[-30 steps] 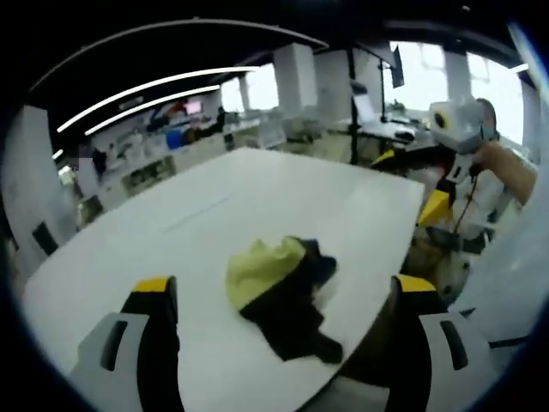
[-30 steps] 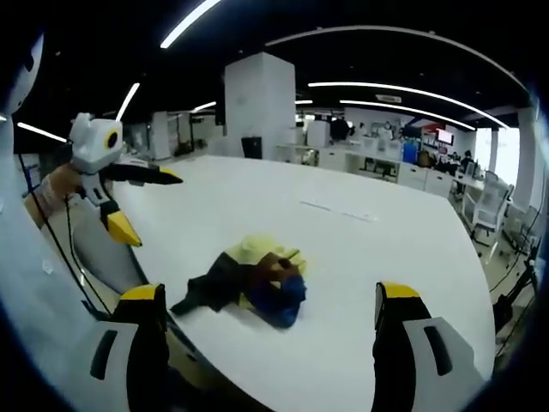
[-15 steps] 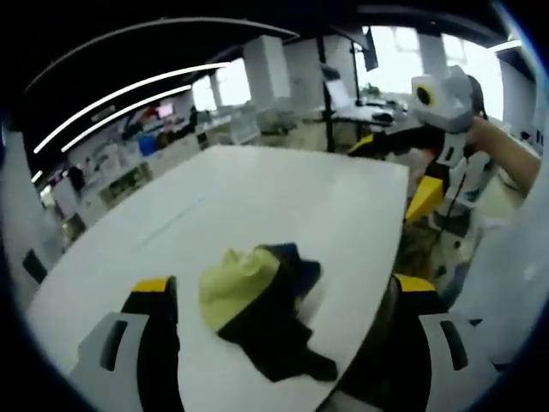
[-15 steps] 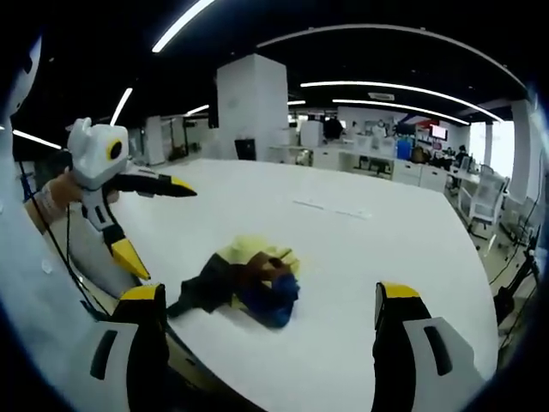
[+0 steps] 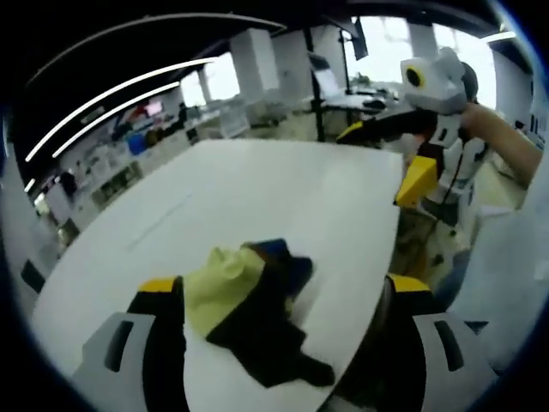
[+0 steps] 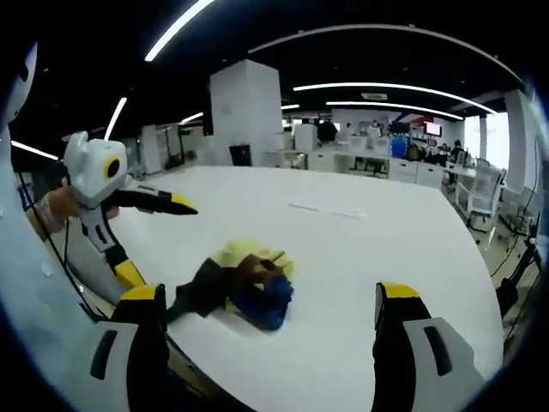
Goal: Fold the garment on the visible template until the final outline fits inside the template.
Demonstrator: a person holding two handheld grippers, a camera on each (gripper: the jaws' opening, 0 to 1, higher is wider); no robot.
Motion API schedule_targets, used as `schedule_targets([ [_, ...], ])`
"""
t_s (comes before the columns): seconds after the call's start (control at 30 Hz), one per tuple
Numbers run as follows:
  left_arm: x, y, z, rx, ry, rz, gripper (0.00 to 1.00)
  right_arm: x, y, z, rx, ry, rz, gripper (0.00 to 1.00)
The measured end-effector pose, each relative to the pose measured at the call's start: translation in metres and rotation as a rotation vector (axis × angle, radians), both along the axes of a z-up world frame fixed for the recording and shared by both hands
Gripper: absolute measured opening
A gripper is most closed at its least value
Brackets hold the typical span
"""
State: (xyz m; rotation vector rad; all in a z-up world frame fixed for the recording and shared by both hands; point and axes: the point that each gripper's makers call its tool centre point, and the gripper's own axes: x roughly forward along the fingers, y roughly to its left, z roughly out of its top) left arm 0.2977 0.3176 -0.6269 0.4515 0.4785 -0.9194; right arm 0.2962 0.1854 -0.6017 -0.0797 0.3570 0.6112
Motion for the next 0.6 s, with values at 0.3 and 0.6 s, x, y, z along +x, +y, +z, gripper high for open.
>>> schedule_targets([
  [0.3, 0.003, -0.007, -0.015, 0.039, 0.014, -0.024, 0.84, 0.002, -0.005, -0.002, 0.002, 0.000, 0.002, 1.00],
  [0.6, 0.010, -0.015, -0.020, 0.021, 0.012, -0.022, 0.75, 0.010, -0.012, 0.002, 0.014, -0.016, -0.005, 1.00],
])
